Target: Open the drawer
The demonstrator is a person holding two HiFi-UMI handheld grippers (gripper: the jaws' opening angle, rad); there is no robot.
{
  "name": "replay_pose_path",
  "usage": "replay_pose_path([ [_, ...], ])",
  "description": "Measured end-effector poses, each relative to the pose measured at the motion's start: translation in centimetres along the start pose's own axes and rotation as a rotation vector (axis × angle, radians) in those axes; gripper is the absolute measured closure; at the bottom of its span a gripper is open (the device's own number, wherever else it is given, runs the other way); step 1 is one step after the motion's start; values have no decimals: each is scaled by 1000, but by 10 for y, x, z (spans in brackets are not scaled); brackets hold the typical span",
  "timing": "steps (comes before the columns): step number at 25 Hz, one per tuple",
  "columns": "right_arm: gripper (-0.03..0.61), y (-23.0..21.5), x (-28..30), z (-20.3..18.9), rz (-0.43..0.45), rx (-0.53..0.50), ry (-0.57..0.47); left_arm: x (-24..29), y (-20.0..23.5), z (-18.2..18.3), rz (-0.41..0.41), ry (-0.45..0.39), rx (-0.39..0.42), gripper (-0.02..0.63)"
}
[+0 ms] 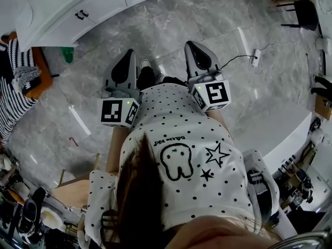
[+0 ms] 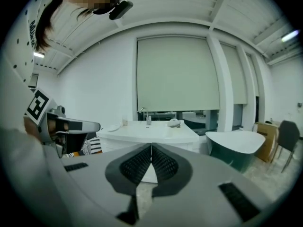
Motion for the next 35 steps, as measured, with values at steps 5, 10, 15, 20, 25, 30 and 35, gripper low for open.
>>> replay_pose_path([
  [5,566,4,15,-2,7,11,-30,12,8,4,-22,-10,7,609],
  [10,565,12,49,-21,37,18,-13,19,32,-13,-9,2,5,609],
  [15,566,4,58,-27,42,25,-9,21,38,-19,40,-3,-10,609],
  [20,565,-17,65,-26,58,26,-3,37,30,-21,60,-4,-1,609],
  [25,566,-44,75,-15,83,19,-8,56,19,-18,103,-26,-4,609],
  [30,566,-67,89,-12,108,9,-9,80,13,-20,122,-39,-6,609],
  [35,565,-95,97,-11,111,7,-24,105,4,-23,124,-56,0,609],
])
Point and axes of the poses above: the fingertips, and each gripper's own axes: x forward along the fingers, y to its left, z out of its top, the point moved 9 cm from there along -x, backward along the fingers, and after that the axes turned 6 degrees about -y, right-handed, at the moved point
